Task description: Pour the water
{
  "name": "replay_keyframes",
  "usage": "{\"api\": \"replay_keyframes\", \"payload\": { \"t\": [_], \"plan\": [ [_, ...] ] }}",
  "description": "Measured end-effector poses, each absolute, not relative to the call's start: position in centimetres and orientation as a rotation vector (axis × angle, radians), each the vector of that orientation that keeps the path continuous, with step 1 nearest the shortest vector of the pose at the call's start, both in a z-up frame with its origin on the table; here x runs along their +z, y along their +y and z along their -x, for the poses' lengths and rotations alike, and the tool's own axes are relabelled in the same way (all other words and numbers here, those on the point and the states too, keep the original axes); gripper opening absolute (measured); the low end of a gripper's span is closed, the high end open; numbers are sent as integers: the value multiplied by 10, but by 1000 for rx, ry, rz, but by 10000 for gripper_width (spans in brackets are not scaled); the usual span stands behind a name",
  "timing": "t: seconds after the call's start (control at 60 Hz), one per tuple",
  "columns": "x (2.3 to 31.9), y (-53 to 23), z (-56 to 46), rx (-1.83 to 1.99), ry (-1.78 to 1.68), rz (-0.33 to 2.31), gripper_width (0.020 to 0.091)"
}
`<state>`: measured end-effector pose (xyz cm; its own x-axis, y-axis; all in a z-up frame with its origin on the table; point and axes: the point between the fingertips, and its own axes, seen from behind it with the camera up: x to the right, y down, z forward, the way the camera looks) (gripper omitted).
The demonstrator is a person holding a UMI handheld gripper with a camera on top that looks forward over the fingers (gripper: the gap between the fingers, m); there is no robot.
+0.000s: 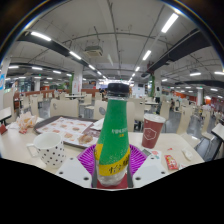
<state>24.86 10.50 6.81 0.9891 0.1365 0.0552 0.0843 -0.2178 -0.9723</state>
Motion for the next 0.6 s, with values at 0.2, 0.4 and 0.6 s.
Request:
{"api": "replay_keyframes", "payload": {
  "t": [0.2, 0.4, 0.6],
  "plan": [
    [50, 89, -246, 22, -201, 1990, 792],
    [76, 37, -238, -15, -102, 2101, 851],
    [127, -55, -189, -99, -27, 2231, 853]
  ]
}}
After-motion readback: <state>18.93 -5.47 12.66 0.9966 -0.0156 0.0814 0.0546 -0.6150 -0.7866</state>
